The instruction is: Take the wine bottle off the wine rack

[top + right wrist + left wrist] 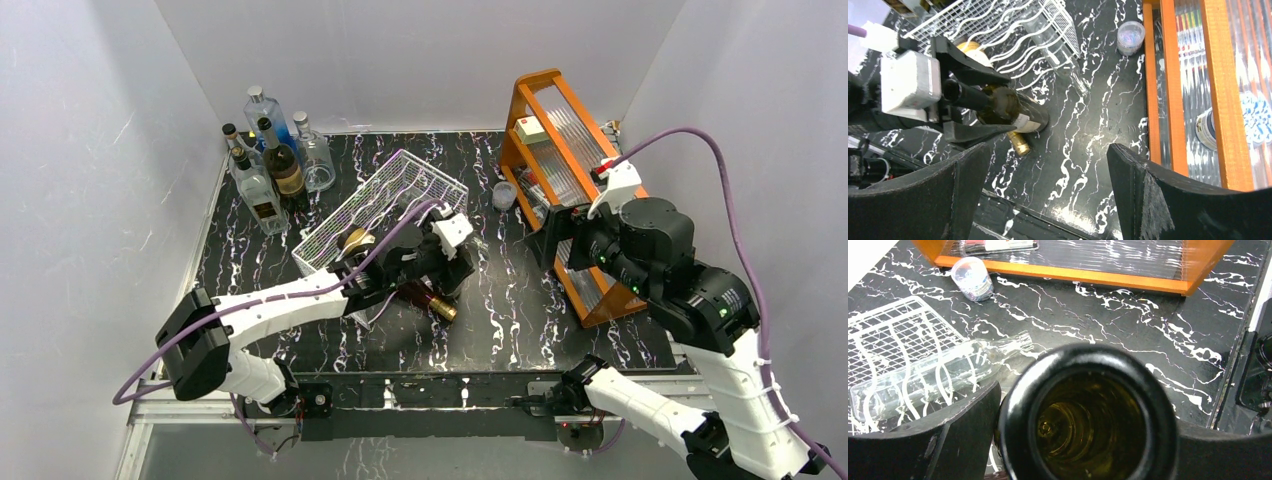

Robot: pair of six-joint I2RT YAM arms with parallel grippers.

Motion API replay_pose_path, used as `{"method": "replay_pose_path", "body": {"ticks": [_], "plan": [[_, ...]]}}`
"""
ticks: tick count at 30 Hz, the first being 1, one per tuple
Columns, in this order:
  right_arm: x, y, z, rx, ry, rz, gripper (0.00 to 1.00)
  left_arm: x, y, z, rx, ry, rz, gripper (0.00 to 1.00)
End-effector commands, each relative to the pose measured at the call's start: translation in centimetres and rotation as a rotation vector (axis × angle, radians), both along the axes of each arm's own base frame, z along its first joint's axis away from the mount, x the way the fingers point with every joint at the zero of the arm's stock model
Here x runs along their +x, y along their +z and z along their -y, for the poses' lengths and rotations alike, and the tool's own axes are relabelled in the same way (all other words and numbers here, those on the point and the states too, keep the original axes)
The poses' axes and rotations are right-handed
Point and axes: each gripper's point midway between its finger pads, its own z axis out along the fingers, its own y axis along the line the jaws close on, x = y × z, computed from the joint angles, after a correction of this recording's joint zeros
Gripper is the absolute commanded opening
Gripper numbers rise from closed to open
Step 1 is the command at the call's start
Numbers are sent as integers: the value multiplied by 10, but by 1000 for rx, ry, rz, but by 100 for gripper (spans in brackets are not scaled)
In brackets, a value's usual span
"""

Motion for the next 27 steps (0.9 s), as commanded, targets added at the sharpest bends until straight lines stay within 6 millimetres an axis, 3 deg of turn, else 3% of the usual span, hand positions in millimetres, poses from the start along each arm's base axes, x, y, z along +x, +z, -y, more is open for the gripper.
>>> {"method": "replay_pose_path", "body": {"ticks": [1,10,16,23,27], "plan": [[11,-6,-2,-28,-12,26,98,11,101,-3,-209,88,96,19],[13,-13,-5,-36,1,30,98,15,109,-4,-198,158,-8,0],[13,-14,-5,-38,7,25,98,19,144,-18,-228,219,-6,0],[10,-17,-9,-23,25,21,98,31,171,-48,-159,267,-49,0],[9,-22,-10,-21,29,8,98,47,188,-86,-148,349,-60,0]]}}
